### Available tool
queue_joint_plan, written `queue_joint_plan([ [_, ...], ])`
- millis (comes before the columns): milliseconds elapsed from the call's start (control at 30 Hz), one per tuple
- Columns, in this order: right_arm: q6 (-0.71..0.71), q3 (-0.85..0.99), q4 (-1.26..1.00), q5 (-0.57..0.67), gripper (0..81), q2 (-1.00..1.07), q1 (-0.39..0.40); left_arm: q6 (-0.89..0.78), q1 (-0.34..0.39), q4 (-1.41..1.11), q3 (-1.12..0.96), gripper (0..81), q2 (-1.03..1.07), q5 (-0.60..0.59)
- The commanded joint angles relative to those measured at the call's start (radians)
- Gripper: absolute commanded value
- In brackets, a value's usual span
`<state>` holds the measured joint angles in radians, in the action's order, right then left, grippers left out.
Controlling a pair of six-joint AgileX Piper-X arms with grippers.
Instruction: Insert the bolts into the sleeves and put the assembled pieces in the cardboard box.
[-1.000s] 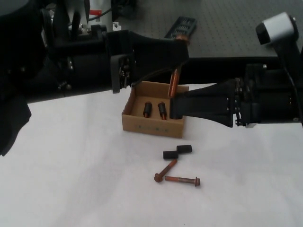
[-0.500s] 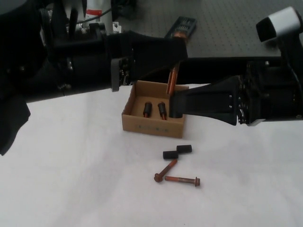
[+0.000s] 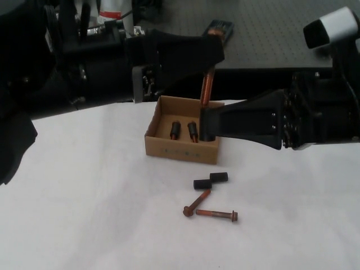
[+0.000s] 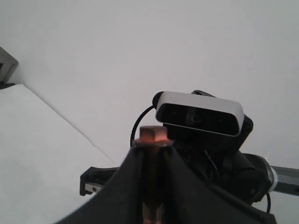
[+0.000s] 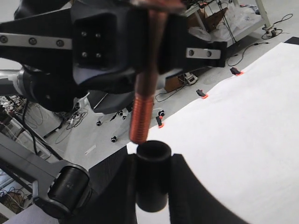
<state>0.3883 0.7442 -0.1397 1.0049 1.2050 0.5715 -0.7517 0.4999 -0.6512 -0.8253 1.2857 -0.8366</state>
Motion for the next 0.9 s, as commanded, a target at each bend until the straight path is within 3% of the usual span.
queue_joint_plan([
  [0,0.000,0.002,-0.017,0.023,1.9,-0.001,0.002,0.034,0.004,-0.032,-0.003,0.7,-0.009,0.022],
  [867,0.000,0.002,-0.047,0.038,1.9,-0.001,0.002,-0.033,0.004,-0.023,-0.003,0.7,-0.009,0.022],
])
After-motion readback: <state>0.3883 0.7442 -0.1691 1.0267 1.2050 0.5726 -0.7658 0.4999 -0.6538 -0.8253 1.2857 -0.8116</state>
